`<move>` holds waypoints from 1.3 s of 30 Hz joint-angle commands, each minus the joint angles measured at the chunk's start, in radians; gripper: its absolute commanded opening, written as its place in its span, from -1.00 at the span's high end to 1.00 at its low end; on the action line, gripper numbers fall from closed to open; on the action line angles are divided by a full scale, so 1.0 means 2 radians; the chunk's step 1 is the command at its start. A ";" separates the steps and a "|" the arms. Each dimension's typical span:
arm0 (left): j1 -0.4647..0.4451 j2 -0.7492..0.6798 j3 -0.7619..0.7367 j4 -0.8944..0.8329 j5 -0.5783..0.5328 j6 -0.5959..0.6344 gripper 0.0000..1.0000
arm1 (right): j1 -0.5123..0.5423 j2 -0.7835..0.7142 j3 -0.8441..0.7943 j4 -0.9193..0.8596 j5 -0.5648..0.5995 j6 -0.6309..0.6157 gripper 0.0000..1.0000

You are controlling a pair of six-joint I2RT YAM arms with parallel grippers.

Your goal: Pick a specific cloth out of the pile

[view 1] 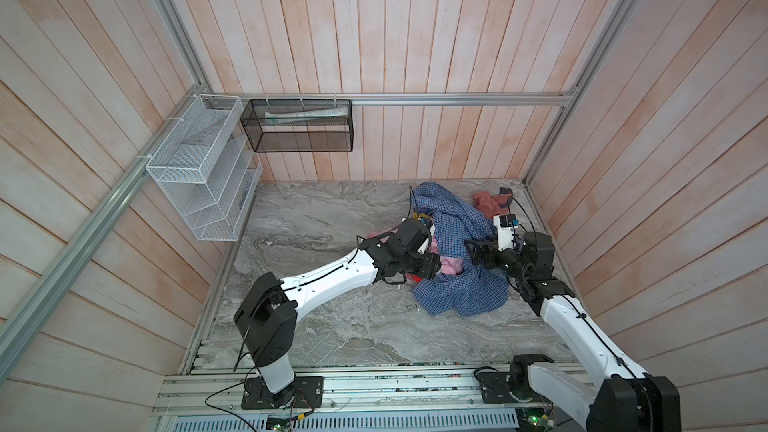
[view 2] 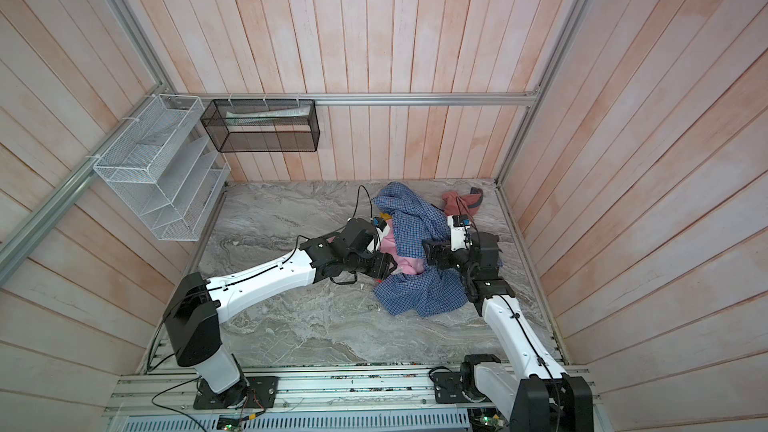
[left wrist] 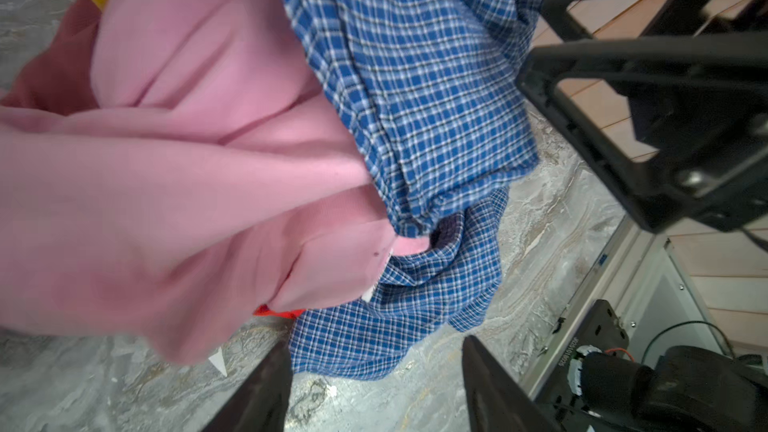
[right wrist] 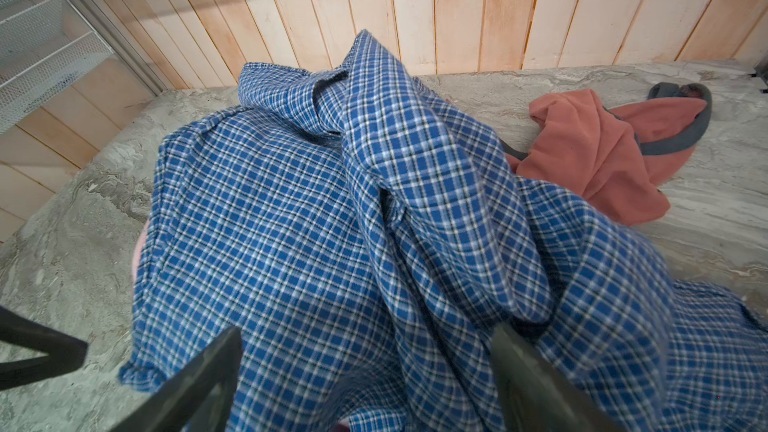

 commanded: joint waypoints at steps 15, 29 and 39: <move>0.002 0.105 0.107 -0.025 -0.037 0.003 0.03 | -0.001 -0.004 0.003 -0.005 0.010 -0.001 -0.88; 0.002 0.096 0.148 -0.029 -0.055 0.019 1.00 | -0.003 0.002 -0.007 0.004 0.017 -0.001 -0.88; 0.002 0.030 0.185 -0.051 -0.062 0.033 1.00 | -0.003 0.001 -0.051 0.080 -0.039 0.031 -0.92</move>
